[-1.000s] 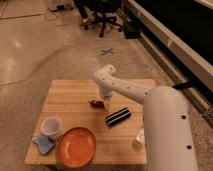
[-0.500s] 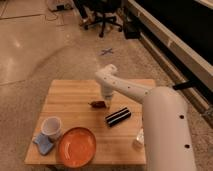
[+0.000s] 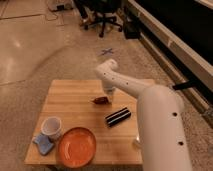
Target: Drag the pepper across the table
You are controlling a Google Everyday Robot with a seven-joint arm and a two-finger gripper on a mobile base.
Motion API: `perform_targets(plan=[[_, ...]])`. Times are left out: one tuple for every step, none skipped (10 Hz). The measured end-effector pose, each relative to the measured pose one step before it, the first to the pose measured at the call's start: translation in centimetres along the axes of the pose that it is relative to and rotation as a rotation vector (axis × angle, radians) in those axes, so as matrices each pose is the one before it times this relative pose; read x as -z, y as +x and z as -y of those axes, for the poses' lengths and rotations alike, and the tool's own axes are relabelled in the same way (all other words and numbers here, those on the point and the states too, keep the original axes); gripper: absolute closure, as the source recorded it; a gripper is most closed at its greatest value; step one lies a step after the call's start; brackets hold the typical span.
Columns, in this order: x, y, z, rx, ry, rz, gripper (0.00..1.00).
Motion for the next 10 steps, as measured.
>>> perform_targets(plan=[[0.252,0.608,0.469,-0.00305,0.00724,-0.01118,1.0],[0.221,0.87,0.447,-0.00677,0.0064,-0.0118,1.0],[0.157,1.309,0.442,-0.01161,0.00541,-0.01468,1.0],[-0.035,1.047,0.237,-0.00867,0.00105,-0.01127,1.0],[-0.077,1.082,0.189,-0.00855,-0.00022,-0.01135,1.0],[-0.15,1.188,0.198,-0.00951,-0.00115,-0.01197,1.0],[-0.194,1.192,0.215,-0.00943,-0.00081,-0.01186,1.0],[-0.172,0.748,0.17,-0.00572,-0.00113,-0.00888,1.0],[-0.408,0.908,0.218,-0.00653,-0.00382,-0.01135,1.0],[-0.331,0.585,0.166,-0.00376,-0.00277,-0.0085,1.0]])
